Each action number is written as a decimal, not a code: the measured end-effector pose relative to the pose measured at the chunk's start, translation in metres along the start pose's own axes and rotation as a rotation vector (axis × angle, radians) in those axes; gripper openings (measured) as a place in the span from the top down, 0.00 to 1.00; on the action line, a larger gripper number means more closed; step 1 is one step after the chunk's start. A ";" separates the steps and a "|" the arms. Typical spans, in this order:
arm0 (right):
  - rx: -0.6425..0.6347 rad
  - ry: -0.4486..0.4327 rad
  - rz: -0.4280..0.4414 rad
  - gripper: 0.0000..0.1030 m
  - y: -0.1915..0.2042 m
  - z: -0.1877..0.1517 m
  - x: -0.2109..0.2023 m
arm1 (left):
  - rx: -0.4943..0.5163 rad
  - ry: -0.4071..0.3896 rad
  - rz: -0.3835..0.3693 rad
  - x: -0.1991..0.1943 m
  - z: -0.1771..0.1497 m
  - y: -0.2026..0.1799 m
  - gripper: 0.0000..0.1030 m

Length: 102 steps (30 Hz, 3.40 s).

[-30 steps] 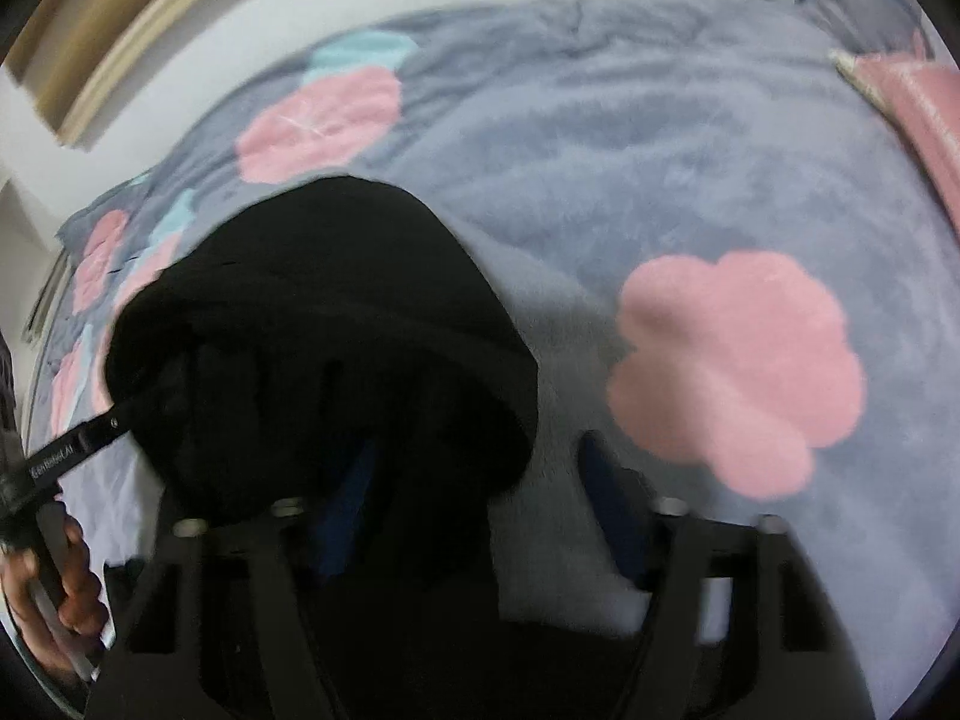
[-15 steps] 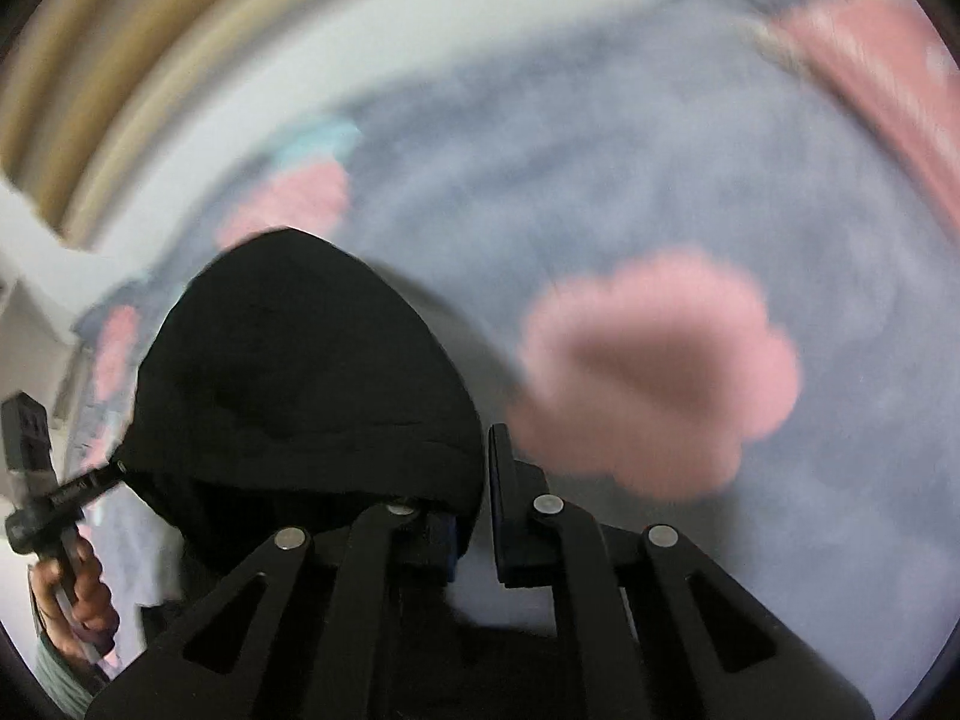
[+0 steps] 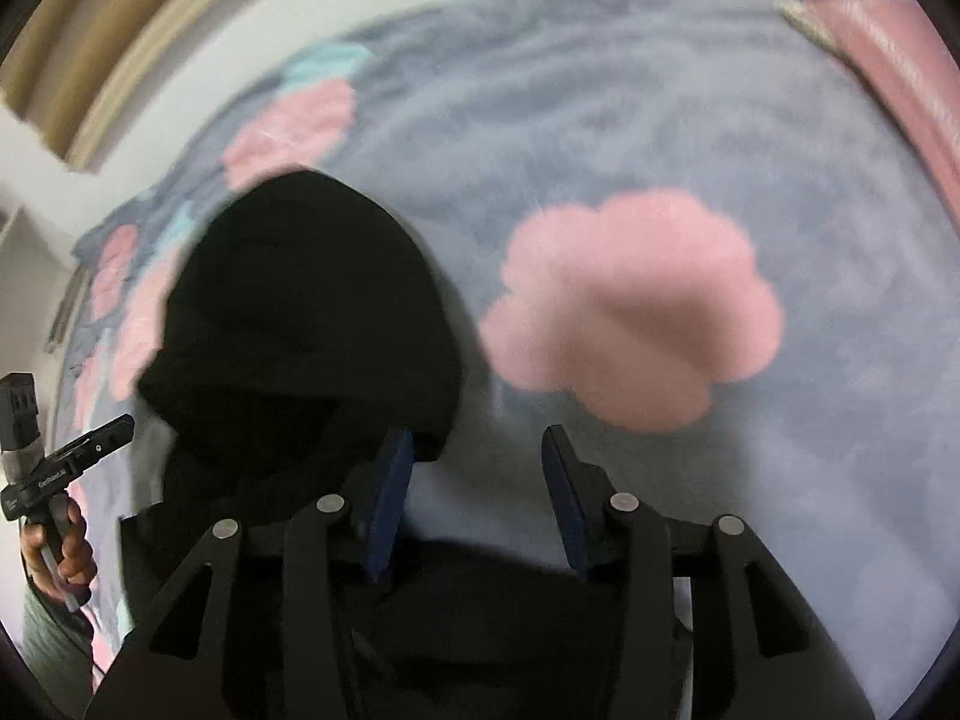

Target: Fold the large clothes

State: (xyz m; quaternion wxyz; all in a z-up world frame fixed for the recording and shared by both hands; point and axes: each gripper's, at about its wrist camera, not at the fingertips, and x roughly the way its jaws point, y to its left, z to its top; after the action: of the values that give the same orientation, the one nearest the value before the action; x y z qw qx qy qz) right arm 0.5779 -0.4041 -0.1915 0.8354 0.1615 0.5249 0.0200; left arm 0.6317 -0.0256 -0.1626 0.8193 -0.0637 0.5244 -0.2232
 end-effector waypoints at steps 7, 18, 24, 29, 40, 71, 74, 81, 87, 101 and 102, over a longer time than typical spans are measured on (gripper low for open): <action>-0.084 -0.091 0.049 0.50 0.050 0.048 -0.011 | 0.036 -0.145 -0.082 -0.015 0.056 -0.042 0.45; -0.166 0.088 -0.009 0.51 0.055 0.028 0.107 | -0.090 0.071 -0.070 0.107 0.040 -0.014 0.45; -0.208 0.020 0.043 0.44 0.074 0.053 0.057 | 0.019 -0.040 -0.102 0.053 0.055 -0.040 0.45; -0.273 -0.073 0.037 0.24 0.107 0.090 0.053 | 0.037 -0.099 -0.134 0.044 0.080 -0.058 0.45; -0.267 0.066 -0.009 0.37 0.095 0.085 0.135 | 0.012 0.031 -0.026 0.123 0.063 -0.035 0.45; -0.496 0.207 0.243 0.80 0.103 0.124 0.115 | 0.158 0.125 -0.276 0.106 0.105 -0.033 0.77; -0.537 0.127 0.251 0.81 0.112 0.101 0.061 | 0.171 0.050 -0.279 0.059 0.091 -0.042 0.78; -0.630 -0.018 0.210 0.81 0.137 0.025 -0.059 | 0.302 -0.051 -0.211 -0.062 0.027 -0.099 0.78; -0.646 -0.060 0.219 0.81 0.145 -0.060 -0.133 | 0.332 -0.058 -0.189 -0.129 -0.046 -0.133 0.78; -0.555 0.088 0.118 0.77 0.116 -0.233 -0.118 | 0.193 0.142 -0.135 -0.109 -0.236 -0.145 0.69; -0.550 0.102 0.104 0.76 0.114 -0.240 -0.118 | 0.172 0.156 -0.132 -0.105 -0.243 -0.143 0.69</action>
State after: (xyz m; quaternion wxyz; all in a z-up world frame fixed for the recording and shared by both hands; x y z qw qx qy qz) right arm 0.3289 -0.2599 -0.1510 0.8181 -0.0457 0.5322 0.2128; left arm 0.3368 -0.0763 -0.1340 0.7621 -0.0099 0.5599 -0.3250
